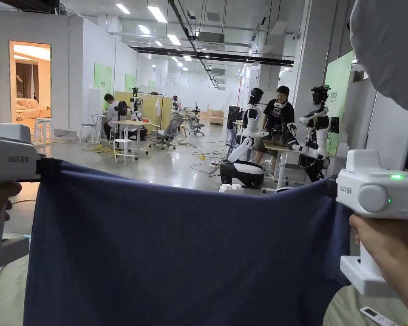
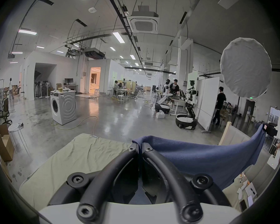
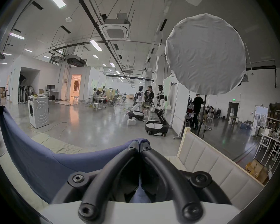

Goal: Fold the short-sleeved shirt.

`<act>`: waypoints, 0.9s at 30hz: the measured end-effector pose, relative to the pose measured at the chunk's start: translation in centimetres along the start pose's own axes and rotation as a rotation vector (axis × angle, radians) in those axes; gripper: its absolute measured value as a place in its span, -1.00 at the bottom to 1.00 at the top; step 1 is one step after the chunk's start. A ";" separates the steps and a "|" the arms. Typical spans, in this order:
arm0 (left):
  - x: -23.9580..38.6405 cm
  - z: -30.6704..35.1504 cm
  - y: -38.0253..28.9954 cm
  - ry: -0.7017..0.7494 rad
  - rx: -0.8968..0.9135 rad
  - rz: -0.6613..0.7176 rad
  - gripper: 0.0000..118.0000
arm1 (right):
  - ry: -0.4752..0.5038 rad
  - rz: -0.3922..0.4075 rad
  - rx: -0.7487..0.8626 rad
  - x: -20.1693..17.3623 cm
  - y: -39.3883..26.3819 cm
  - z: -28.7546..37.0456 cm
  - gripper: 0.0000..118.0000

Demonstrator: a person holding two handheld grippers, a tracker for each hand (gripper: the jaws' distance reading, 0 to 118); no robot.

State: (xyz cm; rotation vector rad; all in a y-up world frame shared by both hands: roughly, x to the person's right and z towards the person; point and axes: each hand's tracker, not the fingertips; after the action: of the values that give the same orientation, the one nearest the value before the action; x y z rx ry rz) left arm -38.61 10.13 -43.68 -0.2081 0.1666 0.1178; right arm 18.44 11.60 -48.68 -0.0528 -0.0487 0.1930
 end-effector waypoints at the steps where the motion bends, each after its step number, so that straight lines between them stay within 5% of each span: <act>1: 0.0 -0.5 0.7 0.006 0.006 0.001 -0.95 | -0.003 0.000 0.002 -0.1 1.0 -0.7 -0.98; 18: 1.1 -8.6 7.6 0.055 0.068 -0.005 -0.95 | -0.080 0.055 0.085 -1.3 8.4 -9.1 -0.98; 27: 1.6 -9.5 3.4 0.072 0.061 -0.092 -0.95 | -0.092 0.054 0.078 -2.2 3.9 -7.1 -0.98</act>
State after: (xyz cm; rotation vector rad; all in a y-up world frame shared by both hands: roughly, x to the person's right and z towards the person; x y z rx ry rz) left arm -38.96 11.59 -53.79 -0.1594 0.2318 0.0135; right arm 15.92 14.66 -56.10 0.0328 -0.1313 0.2514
